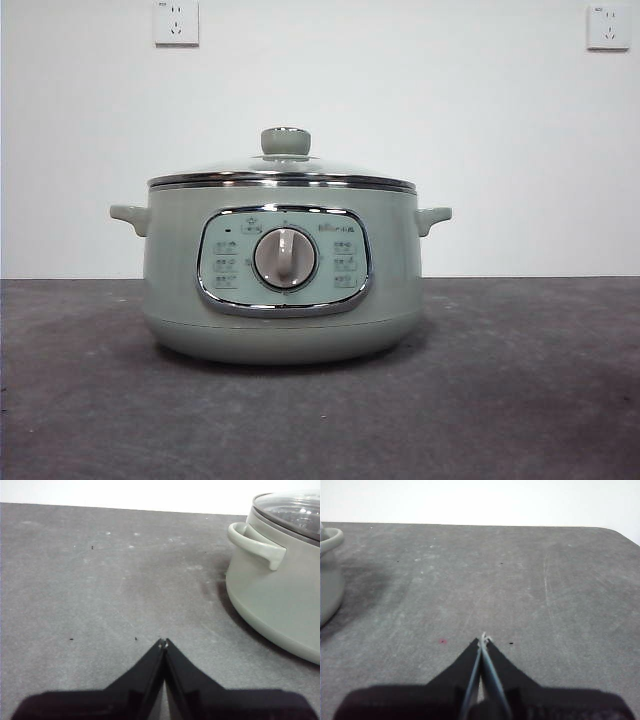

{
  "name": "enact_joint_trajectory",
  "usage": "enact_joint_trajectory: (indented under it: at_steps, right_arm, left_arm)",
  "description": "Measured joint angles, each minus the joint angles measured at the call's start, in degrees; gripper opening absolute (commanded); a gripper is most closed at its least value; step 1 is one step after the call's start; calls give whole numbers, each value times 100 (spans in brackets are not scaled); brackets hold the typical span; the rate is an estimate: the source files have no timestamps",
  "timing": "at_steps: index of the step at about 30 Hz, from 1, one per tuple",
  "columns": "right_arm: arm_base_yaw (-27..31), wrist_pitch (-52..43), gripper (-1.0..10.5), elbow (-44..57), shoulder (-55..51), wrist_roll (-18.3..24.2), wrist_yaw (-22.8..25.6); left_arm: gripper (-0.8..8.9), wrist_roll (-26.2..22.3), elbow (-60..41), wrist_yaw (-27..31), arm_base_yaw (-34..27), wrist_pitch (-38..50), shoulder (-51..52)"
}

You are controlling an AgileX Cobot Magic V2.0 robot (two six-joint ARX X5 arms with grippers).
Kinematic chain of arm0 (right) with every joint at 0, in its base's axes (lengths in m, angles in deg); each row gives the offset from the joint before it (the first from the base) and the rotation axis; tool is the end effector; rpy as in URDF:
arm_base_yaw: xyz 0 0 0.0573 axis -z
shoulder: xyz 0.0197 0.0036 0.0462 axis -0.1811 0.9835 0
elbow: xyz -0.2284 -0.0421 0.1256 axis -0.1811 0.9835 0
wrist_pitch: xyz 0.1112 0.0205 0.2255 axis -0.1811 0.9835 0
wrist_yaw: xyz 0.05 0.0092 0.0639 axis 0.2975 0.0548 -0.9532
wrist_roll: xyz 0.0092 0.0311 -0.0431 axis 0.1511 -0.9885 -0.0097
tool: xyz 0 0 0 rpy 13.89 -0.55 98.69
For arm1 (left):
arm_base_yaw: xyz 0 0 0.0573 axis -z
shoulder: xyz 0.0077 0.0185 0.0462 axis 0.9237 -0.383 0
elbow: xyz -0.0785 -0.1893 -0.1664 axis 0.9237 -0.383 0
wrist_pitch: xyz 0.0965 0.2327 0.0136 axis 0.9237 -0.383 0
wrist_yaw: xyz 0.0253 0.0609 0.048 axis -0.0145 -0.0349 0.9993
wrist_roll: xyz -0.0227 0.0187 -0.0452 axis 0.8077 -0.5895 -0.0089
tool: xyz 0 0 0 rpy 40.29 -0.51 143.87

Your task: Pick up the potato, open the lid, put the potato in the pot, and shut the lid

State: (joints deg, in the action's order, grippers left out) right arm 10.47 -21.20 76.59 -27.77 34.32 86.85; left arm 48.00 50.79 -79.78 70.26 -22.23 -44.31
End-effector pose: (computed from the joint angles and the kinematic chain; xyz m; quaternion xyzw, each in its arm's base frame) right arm 0.0954 0.0005 0.1530 -0.0236 0.0870 0.0133 0.9958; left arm 0.0996 -0.0067 0.1468 -0.0491 0.1207 -0.0477 0.9903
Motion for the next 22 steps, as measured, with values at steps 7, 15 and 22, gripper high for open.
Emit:
enact_joint_trajectory:
  at_steps: [7,15,22]
  right_arm:
    - [83,0,2,0,0,0,-2]
    - [262,0,2,0,0,0,2]
    - [260,-2,1,0,0,0,2]
  left_arm:
    - [-1,0,0,0,0,0,0]
    - [-1,0,0,0,0,0,0]
    - [-1,0,0,0,0,0,0]
